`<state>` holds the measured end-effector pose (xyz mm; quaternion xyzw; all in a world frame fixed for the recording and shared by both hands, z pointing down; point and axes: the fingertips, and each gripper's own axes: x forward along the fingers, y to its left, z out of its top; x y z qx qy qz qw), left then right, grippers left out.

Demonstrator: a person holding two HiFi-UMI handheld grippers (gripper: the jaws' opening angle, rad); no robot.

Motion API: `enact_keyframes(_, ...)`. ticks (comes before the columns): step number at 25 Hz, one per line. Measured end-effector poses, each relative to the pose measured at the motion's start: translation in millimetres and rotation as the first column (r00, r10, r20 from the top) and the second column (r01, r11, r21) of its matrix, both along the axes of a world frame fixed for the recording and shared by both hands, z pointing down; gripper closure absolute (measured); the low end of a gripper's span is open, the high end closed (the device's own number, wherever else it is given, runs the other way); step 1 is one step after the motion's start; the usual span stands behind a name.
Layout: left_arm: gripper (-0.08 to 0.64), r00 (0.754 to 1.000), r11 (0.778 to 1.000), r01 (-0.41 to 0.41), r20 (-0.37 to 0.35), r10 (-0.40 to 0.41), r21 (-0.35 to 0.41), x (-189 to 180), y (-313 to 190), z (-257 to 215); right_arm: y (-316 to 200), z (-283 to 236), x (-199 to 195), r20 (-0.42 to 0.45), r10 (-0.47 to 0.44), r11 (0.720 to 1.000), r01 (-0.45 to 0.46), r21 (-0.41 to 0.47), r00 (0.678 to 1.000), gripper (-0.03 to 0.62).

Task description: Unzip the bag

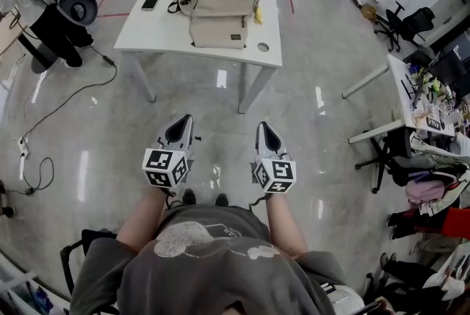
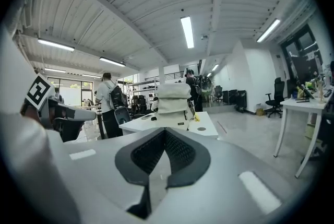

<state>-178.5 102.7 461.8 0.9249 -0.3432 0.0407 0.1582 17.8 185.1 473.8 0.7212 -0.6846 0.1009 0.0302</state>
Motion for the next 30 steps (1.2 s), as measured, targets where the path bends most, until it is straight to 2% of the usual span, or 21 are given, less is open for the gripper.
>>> enact_keyframes(9, 0.554, 1.0, 1.0, 0.014, 0.012, -0.014, 0.025, -51.4, -38.4, 5.0, -23.9, 9.2, -31.7, -0.031, 0.033, 0.999, -0.034, -0.019, 0.999, 0.592)
enact_keyframes(14, 0.554, 1.0, 1.0, 0.005, 0.016, -0.005, 0.014, -60.0, -49.5, 13.5, -27.8, 15.1, -35.9, -0.042, 0.054, 0.998, -0.056, -0.036, 0.998, 0.592)
enact_keyframes(21, 0.554, 1.0, 1.0, 0.001, 0.018, -0.001, -0.007, -44.5, -70.0, 26.2, -52.5, 30.2, -19.2, -0.031, 0.055, 0.997, -0.057, -0.048, 0.998, 0.592)
enact_keyframes(30, 0.554, 0.997, 0.998, 0.062, 0.049, -0.061, -0.012, -7.1, -137.4, 36.9, -140.4, 41.5, 26.3, -0.004, -0.002, 0.999, 0.002, -0.047, 1.0, 0.592)
